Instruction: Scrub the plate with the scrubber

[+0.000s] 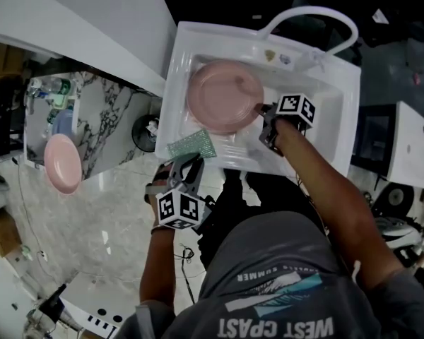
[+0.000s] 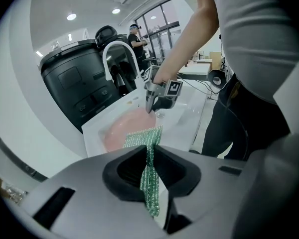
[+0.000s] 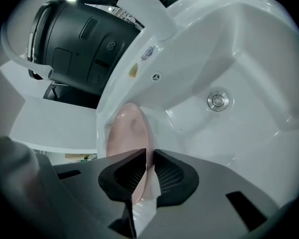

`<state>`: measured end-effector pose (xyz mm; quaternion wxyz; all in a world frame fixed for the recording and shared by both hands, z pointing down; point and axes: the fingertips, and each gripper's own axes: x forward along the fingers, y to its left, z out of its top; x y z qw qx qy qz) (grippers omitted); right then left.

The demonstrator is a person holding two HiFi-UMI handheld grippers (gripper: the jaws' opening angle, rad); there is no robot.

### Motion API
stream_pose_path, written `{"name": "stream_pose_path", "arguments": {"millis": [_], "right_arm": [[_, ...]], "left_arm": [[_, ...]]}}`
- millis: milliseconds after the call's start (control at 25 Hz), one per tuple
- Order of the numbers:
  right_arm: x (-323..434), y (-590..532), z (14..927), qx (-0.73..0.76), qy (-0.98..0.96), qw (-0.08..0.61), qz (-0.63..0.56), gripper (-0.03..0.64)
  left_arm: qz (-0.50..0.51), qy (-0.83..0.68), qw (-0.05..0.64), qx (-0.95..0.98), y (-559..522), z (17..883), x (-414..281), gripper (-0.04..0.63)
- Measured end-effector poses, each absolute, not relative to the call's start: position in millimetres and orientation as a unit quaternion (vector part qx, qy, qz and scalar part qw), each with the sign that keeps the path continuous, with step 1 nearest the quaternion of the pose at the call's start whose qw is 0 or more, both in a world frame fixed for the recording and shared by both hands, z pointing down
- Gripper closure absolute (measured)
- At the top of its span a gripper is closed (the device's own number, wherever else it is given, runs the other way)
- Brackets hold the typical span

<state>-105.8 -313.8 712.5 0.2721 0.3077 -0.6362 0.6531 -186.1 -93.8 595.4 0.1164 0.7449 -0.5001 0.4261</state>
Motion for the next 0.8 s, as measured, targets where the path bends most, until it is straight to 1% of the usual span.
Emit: {"name": "stream_pose_path", "arguments": {"millis": [80, 120, 200, 440, 800], "right_arm": [[-109, -315, 712, 0.300, -0.644, 0.269, 0.650, 0.529], [-110, -315, 712, 0.297, -0.646, 0.268, 0.650, 0.495], [-112, -314, 712, 0.293, -0.650, 0.266, 0.649, 0.466], [-107, -318, 707, 0.300, -0.672, 0.272, 0.620, 0.440], [-88, -325, 691, 0.307, -0.685, 0.247, 0.613, 0.436]], "left_arm": [[0.430, -0.480, 0.118, 0.755, -92, 605, -182, 0.545], [0.433, -0.470, 0.118, 0.761, -92, 609, -179, 0.545], [0.439, -0.449, 0.114, 0.770, -91, 616, -175, 0.545], [0.466, -0.377, 0.107, 0.793, -94, 633, -166, 0.541], [0.493, -0.310, 0.104, 0.806, -95, 651, -161, 0.535]]}}
